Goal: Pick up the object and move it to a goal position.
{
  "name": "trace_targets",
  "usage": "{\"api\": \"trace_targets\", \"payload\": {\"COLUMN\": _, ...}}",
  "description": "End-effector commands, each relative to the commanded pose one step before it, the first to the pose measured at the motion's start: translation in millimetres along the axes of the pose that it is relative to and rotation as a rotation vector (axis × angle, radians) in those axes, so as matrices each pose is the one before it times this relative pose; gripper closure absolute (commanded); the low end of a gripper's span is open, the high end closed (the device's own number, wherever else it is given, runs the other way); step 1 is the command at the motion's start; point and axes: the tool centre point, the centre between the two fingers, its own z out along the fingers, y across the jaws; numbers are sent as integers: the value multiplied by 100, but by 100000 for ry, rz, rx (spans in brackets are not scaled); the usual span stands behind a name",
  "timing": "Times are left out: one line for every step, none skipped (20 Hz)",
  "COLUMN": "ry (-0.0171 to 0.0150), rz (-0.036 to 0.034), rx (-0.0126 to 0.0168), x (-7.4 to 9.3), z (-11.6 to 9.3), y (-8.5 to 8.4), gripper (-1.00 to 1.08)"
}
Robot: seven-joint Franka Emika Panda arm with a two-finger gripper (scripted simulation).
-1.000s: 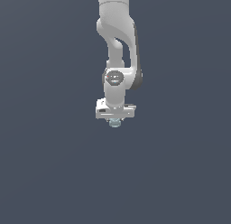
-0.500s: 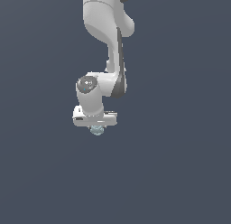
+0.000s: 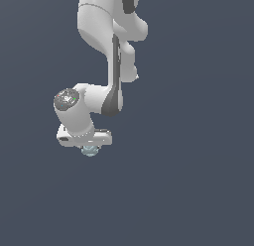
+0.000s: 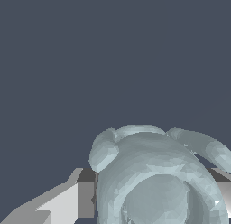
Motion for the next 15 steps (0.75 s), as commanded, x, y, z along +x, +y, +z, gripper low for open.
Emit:
{"api": "trace_targets", "payload": {"ry": -2, "rz": -134, "rx": 32, "x": 783, "z": -228, "y": 1198, "gripper": 108}}
{"api": "trace_targets", "payload": {"ry": 0, "rz": 0, "rx": 0, "x": 247, "z": -68, "y": 391, "gripper": 108}}
{"api": "trace_targets", "payload": {"ry": 0, "rz": 0, "rx": 0, "x": 226, "z": -61, "y": 354, "gripper": 108}}
{"api": "trace_targets", "payload": {"ry": 0, "rz": 0, "rx": 0, "x": 205, "z": -55, "y": 318, "gripper": 108}}
{"api": "trace_targets", "payload": {"ry": -28, "rz": 37, "rx": -51, "x": 180, "z": -41, "y": 304, "gripper": 108}}
{"api": "trace_targets", "payload": {"ry": 0, "rz": 0, "rx": 0, "x": 166, "z": -43, "y": 251, "gripper": 108}}
{"api": "trace_targets", "payload": {"ry": 0, "rz": 0, "rx": 0, "x": 147, "z": -38, "y": 221, "gripper": 108}}
{"api": "trace_targets", "payload": {"ry": 0, "rz": 0, "rx": 0, "x": 129, "z": -33, "y": 191, "gripper": 108}}
{"api": "trace_targets", "payload": {"ry": 0, "rz": 0, "rx": 0, "x": 111, "z": -28, "y": 163, "gripper": 108}}
{"api": "trace_targets", "payload": {"ry": 0, "rz": 0, "rx": 0, "x": 94, "z": -23, "y": 136, "gripper": 108}}
{"api": "trace_targets", "payload": {"ry": 0, "rz": 0, "rx": 0, "x": 76, "z": -19, "y": 110, "gripper": 108}}
{"api": "trace_targets", "payload": {"ry": 0, "rz": 0, "rx": 0, "x": 59, "z": -15, "y": 85, "gripper": 108}}
{"api": "trace_targets", "payload": {"ry": 0, "rz": 0, "rx": 0, "x": 42, "z": -10, "y": 60, "gripper": 108}}
{"api": "trace_targets", "payload": {"ry": 0, "rz": 0, "rx": 0, "x": 25, "z": -6, "y": 36, "gripper": 108}}
{"api": "trace_targets", "payload": {"ry": 0, "rz": 0, "rx": 0, "x": 8, "z": -2, "y": 12, "gripper": 108}}
